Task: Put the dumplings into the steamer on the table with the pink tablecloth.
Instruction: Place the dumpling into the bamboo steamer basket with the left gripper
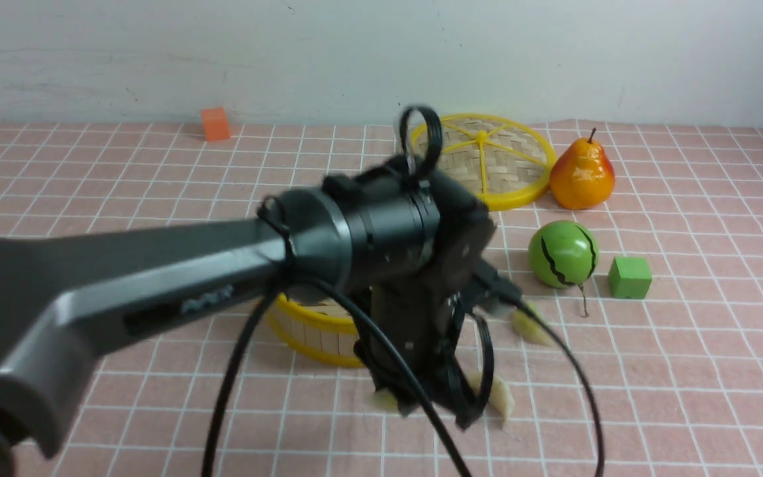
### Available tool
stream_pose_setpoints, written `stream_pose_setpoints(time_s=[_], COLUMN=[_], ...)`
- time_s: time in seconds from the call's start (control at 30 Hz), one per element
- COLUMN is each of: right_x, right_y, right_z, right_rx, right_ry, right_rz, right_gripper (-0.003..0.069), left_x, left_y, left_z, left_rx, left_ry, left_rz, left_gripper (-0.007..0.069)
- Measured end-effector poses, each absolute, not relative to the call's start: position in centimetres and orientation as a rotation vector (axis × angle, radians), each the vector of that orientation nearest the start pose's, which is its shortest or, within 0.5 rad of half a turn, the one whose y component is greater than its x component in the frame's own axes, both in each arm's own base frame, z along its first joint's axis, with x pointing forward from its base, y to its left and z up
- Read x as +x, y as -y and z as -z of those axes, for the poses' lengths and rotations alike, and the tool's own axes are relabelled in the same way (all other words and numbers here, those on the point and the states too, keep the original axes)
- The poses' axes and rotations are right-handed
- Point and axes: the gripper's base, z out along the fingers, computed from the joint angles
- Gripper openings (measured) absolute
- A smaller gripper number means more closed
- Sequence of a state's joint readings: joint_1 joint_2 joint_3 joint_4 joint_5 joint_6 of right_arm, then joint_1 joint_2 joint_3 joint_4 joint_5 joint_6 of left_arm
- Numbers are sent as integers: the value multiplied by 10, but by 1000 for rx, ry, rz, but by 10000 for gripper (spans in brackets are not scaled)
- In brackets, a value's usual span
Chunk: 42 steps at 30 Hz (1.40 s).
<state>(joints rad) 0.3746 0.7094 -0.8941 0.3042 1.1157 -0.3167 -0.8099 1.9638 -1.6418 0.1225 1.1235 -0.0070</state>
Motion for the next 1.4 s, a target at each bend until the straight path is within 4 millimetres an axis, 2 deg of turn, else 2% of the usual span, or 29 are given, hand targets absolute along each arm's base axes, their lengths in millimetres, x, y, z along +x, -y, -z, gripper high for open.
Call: stream_pose_setpoints(time_s=[0.03,0.07,0.17,0.23,0.3,0.43,0.5,0.6,0.67,0.7,0.73,0.77,0.93,1.13,1.27,1.33,1.4], right_x=[90,90,92,94,96,109,114,131,136,144,145,152,167,175,179,185,191], right_y=[-62,-62,-62,-63,-64,-70,-72,-78,-80,-83,-83,-86,-92,-94,-95,-98,-100], right_z=[-361,-361,-363,-364,-363,-355,-352,-339,-336,-329,-328,-322,-308,-306,-311,-320,-329], right_rx=[-777,-773,-756,-744,-727,-683,-682,-691,-694,-697,-697,-698,-699,-679,-676,-681,-691], right_ry=[-2264,-2258,-2230,-2221,-2237,-2325,-2356,-2449,-2474,-2516,-2520,-2552,-2623,-2600,-2581,-2569,-2562], right_rz=[-417,-417,-419,-426,-437,-470,-472,-461,-458,-457,-457,-456,-452,-440,-440,-443,-441], right_gripper=[98,98,99,99,99,99,99,101,102,102,102,104,105,105,105,105,105], left_x=[293,297,318,335,351,386,396,419,424,431,432,437,446,449,447,445,441], left_y=[291,287,268,253,236,206,201,190,187,187,187,188,192,193,192,191,190], left_z=[-253,-278,-318,-330,-332,-311,-301,-269,-260,-245,-243,-232,-207,-202,-204,-217,-240], left_rx=[1167,1109,922,799,692,519,486,413,399,389,390,389,351,351,349,351,348], left_ry=[-2634,-2607,-2608,-2615,-2638,-2697,-2708,-2753,-2763,-2777,-2778,-2779,-2781,-2771,-2790,-2794,-2764], left_rz=[-19,22,112,149,167,179,182,188,186,177,174,160,159,158,153,152,162], left_gripper=[195,195,195,195,195,195,195,195,195,195,195,195,197,281,327,334,335])
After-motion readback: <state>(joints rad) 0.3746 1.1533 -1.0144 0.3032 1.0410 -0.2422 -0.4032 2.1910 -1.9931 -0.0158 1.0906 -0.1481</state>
